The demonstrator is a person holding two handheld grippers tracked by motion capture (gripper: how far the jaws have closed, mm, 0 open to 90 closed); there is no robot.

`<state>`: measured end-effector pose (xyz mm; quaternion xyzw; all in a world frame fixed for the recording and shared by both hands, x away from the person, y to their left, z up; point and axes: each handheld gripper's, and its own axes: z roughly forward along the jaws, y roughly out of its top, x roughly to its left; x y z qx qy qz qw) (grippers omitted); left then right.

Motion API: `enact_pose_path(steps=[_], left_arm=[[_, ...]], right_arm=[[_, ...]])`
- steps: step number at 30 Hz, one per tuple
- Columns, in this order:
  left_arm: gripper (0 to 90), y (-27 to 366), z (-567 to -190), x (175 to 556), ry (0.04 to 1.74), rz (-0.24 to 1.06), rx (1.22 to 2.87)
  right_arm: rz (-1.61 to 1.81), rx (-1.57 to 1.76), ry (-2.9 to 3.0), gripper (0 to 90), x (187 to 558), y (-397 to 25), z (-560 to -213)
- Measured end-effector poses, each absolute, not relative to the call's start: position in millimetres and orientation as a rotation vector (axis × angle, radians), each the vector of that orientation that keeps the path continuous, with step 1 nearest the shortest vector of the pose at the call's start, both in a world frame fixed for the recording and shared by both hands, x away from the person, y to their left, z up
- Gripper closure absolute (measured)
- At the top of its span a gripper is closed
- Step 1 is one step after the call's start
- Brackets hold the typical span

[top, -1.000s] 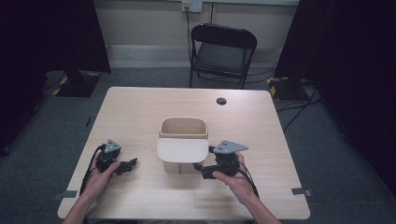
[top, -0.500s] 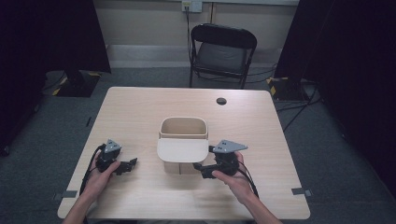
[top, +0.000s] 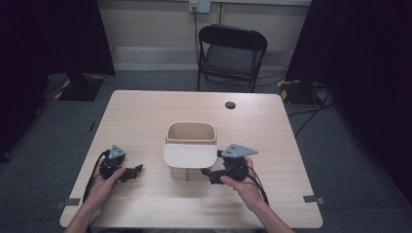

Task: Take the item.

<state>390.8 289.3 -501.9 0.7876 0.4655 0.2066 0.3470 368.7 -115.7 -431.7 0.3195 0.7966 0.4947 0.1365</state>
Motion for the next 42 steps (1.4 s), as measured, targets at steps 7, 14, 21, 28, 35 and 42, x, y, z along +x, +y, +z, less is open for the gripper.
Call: enact_pose_path(steps=[7,14,21,28,35,42], left_arm=[[14.2,289,-502,391,1.207,0.534,2.042],[14.2,289,-502,391,1.206,0.535,2.043],[14.2,289,-502,391,1.205,0.536,2.044],[14.2,289,-502,391,1.205,0.536,2.044],[14.2,290,-502,391,1.203,0.534,2.046],[14.1,290,-502,391,1.203,0.527,2.043]], right_arm=[[1.439,0.922,2.297,14.5,369,-116,-430],[1.453,0.916,2.282,14.4,369,-116,-426],[1.459,0.907,2.282,15.0,370,-118,-423],[1.467,0.91,2.279,15.4,371,-117,-422],[1.465,0.907,2.286,16.9,372,-117,-421],[1.457,0.918,2.293,17.0,372,-117,-420]])
